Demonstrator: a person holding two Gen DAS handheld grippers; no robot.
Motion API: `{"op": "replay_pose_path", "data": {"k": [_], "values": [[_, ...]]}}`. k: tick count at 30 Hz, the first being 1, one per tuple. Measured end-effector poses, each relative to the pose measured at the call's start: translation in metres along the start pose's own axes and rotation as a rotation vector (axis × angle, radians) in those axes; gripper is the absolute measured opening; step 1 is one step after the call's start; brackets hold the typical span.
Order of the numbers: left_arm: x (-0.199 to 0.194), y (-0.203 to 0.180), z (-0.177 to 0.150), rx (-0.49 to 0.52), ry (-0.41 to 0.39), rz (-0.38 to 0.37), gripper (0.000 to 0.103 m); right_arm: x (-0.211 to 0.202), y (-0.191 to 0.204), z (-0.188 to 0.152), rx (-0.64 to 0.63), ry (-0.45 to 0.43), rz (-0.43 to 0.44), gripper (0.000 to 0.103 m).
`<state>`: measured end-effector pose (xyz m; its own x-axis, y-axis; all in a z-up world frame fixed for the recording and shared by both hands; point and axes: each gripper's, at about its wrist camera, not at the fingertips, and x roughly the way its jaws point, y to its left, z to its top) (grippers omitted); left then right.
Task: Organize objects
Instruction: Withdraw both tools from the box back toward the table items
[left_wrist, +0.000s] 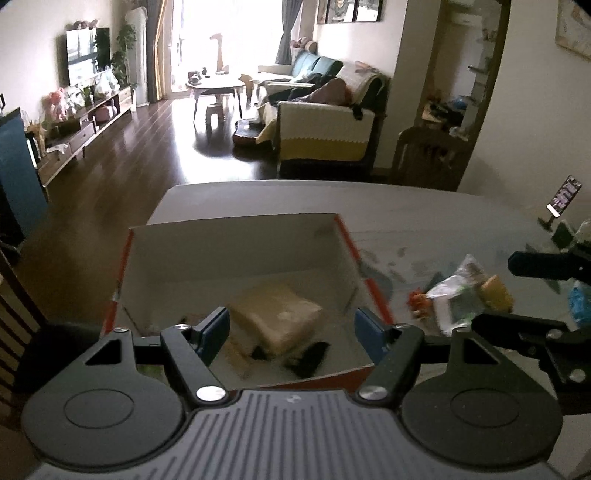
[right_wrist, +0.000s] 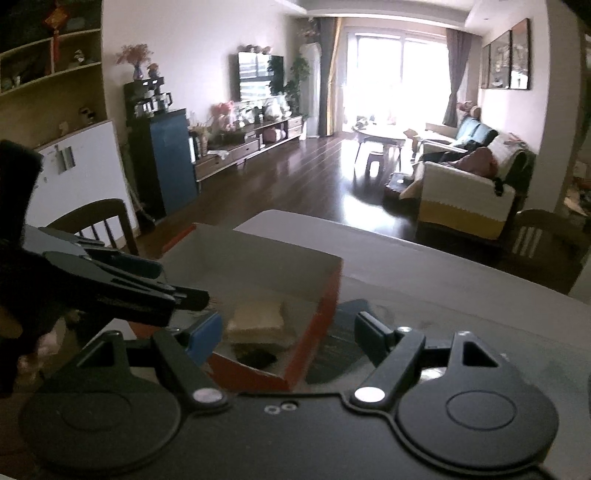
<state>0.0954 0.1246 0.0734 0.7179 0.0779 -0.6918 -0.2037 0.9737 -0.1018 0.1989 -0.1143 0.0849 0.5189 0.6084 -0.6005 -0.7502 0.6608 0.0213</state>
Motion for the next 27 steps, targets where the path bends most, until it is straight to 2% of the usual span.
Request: {"op": "replay_pose_path", "data": {"k": [3,6,20,27], "values": [[-0.006,-0.014,-0.002,0.000,-0.013,-0.011,0.074,-0.012,-0.009,-0.007,0.015,-0.008,-0.015,0.078],[-0.011,-0.027,-0.006,-0.014,-0.025,-0.024,0.081,-0.026,-0.022,-0.014,0.033,-0.017,-0.036,0.078],[-0.014,-0.100,-0.020,-0.028,-0.060,-0.063,0.081,-0.078,-0.096,-0.059,0.147,-0.028,-0.109,0.079],[0.002,-0.134,-0.028,-0.033,-0.033,-0.085,0.082,-0.092,-0.135,-0.086,0.177,0.001,-0.134,0.079]]}}
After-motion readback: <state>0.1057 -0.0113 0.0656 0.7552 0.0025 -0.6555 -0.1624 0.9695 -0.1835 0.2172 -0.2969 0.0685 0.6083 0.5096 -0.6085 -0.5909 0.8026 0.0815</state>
